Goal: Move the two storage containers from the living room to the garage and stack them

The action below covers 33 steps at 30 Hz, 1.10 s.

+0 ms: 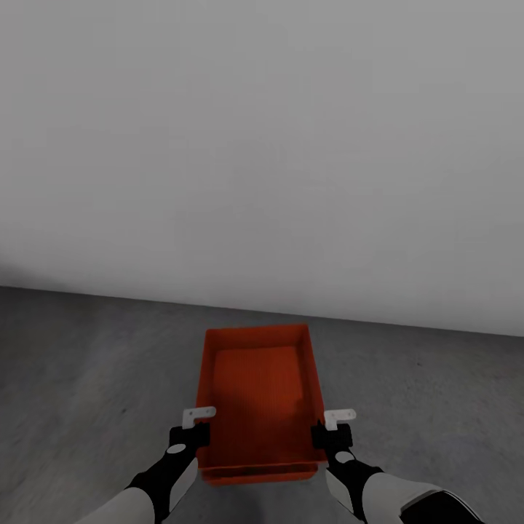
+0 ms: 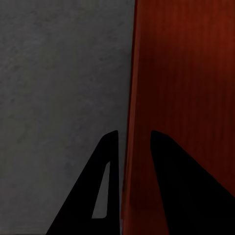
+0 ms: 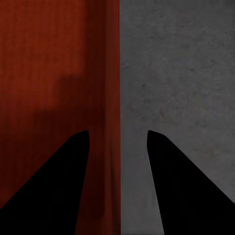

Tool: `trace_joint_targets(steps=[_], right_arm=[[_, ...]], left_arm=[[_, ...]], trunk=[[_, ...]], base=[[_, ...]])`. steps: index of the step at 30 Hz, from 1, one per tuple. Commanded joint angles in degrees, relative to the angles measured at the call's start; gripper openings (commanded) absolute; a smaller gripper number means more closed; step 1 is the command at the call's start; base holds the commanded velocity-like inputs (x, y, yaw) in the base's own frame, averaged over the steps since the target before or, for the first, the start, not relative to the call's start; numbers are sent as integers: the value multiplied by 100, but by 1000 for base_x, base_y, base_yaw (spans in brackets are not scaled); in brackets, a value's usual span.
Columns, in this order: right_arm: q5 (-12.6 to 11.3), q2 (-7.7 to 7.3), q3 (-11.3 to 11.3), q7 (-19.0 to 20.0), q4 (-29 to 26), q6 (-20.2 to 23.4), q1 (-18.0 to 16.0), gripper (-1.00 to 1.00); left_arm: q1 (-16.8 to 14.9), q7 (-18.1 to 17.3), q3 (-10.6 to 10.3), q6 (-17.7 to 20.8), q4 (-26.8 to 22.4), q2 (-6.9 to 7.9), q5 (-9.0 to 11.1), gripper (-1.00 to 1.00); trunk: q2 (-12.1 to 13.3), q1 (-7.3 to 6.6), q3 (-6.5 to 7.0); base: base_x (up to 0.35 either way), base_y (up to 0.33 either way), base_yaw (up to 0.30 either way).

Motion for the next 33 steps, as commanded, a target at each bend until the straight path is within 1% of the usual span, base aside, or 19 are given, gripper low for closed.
trace_joint_targets(steps=[1,6,27,33], right_arm=[[167,7,-305,62,-230,-174,-10,-100],[167,7,-305,60,-230,-174,-10,-100],[167,7,-305,60,-230,-174,-10,-100],[167,7,-305,63,-230,-174,-10,-100]], left_arm=[[1,206,11,-29,15,128,68,-100],[1,206,10,-40,8,128,68,-100],[1,206,3,-33,24,128,71,-100],[1,206,9,-27,24,128,84,-100]], trunk=[[-2,2,-5],[-2,2,-5],[-2,2,-5],[-2,2,-5]], base=[[227,0,0],[60,0,0],[2,0,0],[-67,0,0]])
